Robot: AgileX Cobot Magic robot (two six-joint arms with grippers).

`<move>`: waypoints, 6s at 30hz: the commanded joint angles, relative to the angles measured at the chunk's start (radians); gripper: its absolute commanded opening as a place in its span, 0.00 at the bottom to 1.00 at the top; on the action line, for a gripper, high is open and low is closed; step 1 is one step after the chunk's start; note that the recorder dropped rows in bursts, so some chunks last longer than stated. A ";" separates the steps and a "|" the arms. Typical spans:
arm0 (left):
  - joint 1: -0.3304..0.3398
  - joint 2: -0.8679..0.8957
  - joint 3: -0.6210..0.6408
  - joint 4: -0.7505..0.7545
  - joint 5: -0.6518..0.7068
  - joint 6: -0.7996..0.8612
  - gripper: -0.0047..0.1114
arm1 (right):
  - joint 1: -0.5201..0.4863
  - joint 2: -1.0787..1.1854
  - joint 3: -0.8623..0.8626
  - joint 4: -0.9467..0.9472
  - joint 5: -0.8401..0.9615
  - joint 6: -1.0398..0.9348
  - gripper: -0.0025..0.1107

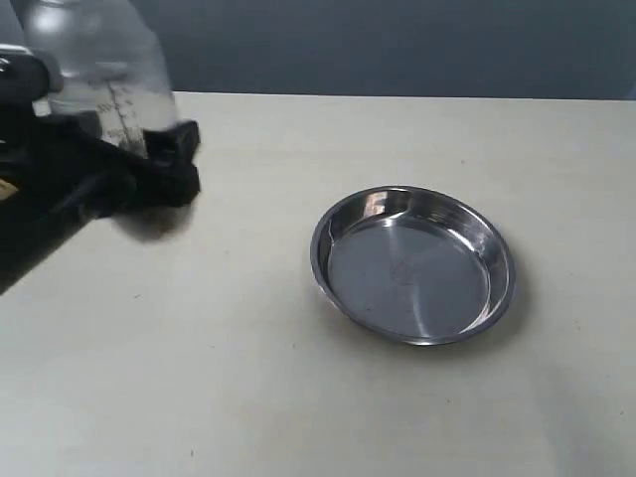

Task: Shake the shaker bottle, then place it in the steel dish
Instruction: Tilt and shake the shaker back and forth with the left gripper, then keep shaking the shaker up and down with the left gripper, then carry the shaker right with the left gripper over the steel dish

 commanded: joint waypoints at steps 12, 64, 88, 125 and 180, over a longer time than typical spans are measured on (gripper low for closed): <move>0.033 -0.032 0.047 0.105 0.018 -0.055 0.04 | 0.002 -0.004 0.001 -0.001 -0.010 -0.006 0.02; 0.034 -0.385 0.032 -0.017 0.285 0.260 0.04 | 0.002 -0.004 0.001 -0.001 -0.010 -0.006 0.02; 0.066 -0.248 0.050 0.146 0.108 0.123 0.04 | 0.002 -0.004 0.001 -0.001 -0.010 -0.006 0.02; -0.011 -0.130 0.090 0.203 0.098 0.004 0.04 | 0.002 -0.004 0.001 -0.001 -0.010 -0.006 0.02; -0.110 -0.095 -0.014 0.715 -0.067 -0.471 0.04 | 0.002 -0.004 0.001 -0.001 -0.010 -0.006 0.02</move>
